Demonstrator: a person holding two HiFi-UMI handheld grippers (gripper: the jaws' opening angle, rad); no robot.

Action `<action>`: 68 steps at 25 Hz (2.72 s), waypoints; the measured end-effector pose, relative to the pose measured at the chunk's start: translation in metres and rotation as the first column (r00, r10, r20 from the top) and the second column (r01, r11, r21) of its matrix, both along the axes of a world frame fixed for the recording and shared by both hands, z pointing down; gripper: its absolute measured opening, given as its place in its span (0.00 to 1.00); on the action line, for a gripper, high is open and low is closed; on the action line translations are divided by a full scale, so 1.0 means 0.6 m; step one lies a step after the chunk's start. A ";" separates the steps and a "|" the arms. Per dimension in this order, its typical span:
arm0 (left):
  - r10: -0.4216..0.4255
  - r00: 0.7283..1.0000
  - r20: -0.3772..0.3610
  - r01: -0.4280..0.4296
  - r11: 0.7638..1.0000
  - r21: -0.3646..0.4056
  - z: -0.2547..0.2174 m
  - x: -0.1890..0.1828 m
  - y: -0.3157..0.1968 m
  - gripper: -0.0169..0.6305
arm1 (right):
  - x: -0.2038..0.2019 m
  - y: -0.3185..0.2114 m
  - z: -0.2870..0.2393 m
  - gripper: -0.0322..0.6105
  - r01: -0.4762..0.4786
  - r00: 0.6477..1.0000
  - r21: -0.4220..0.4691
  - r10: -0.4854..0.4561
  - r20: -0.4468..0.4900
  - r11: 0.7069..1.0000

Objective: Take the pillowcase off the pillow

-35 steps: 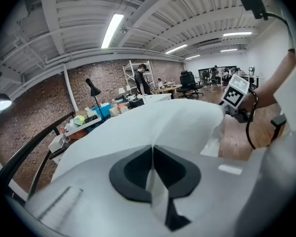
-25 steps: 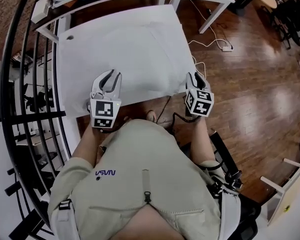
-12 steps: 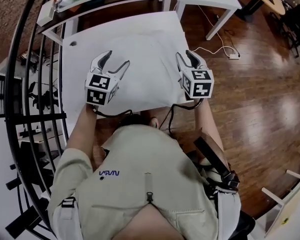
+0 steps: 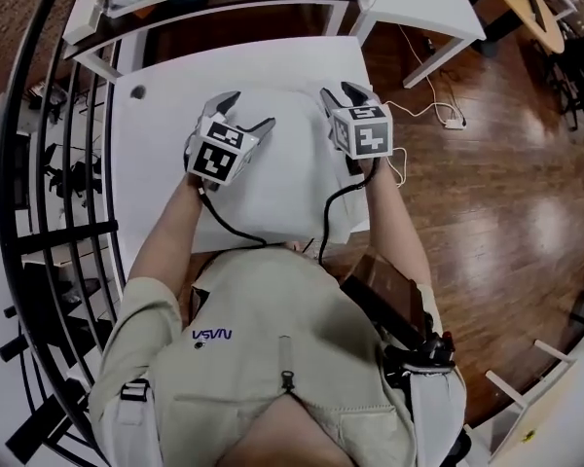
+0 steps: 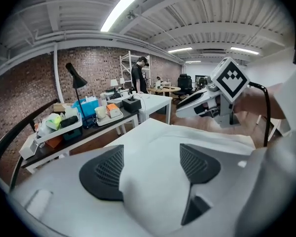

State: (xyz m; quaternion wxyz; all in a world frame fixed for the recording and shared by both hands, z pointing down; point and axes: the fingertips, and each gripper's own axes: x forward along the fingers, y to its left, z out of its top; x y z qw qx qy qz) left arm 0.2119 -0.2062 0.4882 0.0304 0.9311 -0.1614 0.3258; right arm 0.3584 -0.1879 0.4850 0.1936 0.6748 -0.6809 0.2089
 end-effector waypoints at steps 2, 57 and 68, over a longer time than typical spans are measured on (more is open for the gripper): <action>0.008 1.000 0.019 -0.008 0.999 -0.039 0.017 0.006 -0.002 0.59 | -0.003 -0.022 0.024 0.31 0.009 1.000 -0.046 -0.010 -0.003 0.999; -0.032 0.923 -0.385 0.037 0.999 0.007 -0.141 -0.055 0.015 0.07 | 0.090 0.217 0.111 0.25 -0.373 0.923 -0.009 0.372 0.098 0.928; -0.056 0.952 -0.300 0.100 0.986 0.133 -0.103 -0.006 -0.044 0.15 | 0.057 0.292 0.141 0.23 -0.400 0.913 -0.027 0.401 0.080 0.916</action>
